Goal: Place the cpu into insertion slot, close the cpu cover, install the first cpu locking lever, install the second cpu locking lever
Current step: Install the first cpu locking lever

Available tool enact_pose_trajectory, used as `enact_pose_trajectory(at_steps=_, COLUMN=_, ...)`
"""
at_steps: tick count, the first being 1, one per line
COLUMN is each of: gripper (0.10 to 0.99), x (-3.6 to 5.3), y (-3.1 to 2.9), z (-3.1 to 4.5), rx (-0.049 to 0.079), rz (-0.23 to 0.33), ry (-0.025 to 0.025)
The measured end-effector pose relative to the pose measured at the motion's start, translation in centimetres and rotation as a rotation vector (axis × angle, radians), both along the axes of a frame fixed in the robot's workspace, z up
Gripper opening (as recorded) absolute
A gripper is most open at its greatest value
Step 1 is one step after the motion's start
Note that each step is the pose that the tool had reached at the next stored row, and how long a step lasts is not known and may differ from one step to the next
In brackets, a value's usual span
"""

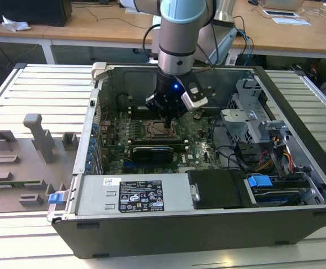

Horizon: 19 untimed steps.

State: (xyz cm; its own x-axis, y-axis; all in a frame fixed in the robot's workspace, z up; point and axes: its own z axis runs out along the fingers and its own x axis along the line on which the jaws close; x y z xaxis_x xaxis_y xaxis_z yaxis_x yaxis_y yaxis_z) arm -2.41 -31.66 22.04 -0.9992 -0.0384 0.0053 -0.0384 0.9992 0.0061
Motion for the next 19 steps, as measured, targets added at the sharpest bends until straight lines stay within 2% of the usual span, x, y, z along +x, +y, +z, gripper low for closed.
enact_pose_trajectory(at_steps=1, gripper=0.106, x=0.00, y=0.00, z=0.43, rx=0.000, rz=0.000, ry=-0.0001)
enact_pose_trajectory(at_steps=2, gripper=0.106, x=0.00, y=0.00, z=1.49, rx=-0.001, rz=0.000, ry=-0.0001)
enact_pose_trajectory(at_steps=4, gripper=0.106, x=0.00, y=0.00, z=2.49, rx=-0.001, rz=0.000, ry=-0.0001)
enact_pose_trajectory(at_steps=5, gripper=0.106, x=0.00, y=0.00, z=3.51, rx=-0.002, rz=0.000, ry=-0.0001)
enact_pose_trajectory(at_steps=7, gripper=0.106, x=0.00, y=0.00, z=4.54, rx=-0.002, rz=0.000, ry=-0.0001)
enact_pose_trajectory(at_steps=19, gripper=0.106, x=0.00, y=0.00, z=4.68, rx=-0.003, rz=0.000, ry=-0.0001)
